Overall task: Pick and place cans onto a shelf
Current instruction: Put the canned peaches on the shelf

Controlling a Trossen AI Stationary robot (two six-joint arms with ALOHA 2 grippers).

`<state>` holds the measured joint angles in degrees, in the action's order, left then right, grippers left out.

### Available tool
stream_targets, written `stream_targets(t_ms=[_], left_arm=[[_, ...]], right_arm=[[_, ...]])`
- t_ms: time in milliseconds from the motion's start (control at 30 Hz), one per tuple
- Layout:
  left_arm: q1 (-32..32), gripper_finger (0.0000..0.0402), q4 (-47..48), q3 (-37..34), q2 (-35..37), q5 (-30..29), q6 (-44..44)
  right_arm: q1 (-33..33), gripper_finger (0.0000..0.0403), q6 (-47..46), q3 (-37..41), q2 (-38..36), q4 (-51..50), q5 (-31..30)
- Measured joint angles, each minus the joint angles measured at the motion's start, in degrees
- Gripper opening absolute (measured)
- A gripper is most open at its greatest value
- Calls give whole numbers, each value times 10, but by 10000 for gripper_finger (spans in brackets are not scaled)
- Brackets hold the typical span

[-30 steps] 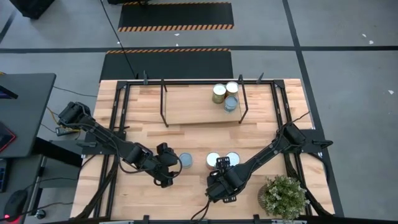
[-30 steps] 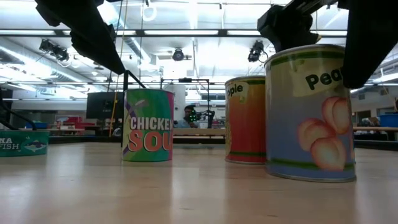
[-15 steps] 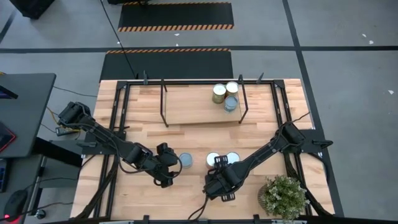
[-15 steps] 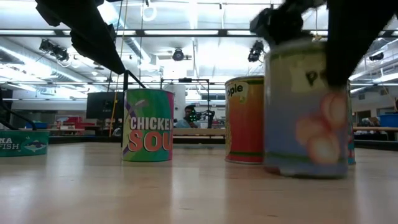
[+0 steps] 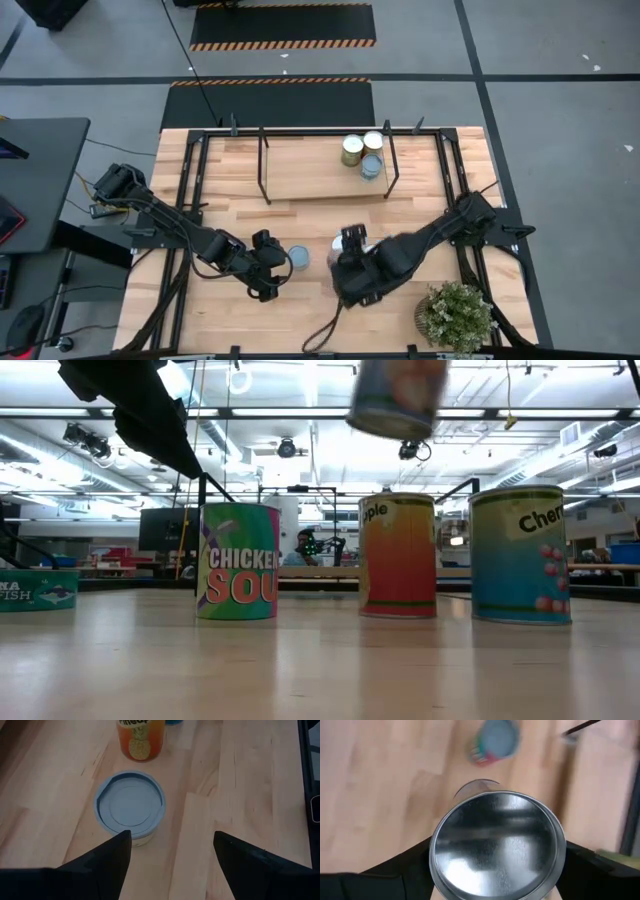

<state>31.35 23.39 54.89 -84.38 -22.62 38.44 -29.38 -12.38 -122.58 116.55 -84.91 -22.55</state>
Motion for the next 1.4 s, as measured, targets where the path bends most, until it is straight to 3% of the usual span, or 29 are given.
stream_targets(t_ms=[200,467,800,1100,1400], left_arm=[[0,288,0,0,0,0,0],[0,288,0,0,0,0,-1],[1,288,1,0,0,0,-1],[1,288,6,0,0,0,-2],[1,288,6,0,0,0,-2]], right_arm=[[60,330,53,0,-43,-2,-21],[188,330,139,6,-57,14,1],[346,331,186,130,-55,75,55],[412,331,232,230,-55,161,86],[460,356,236,244,-55,178,103]])
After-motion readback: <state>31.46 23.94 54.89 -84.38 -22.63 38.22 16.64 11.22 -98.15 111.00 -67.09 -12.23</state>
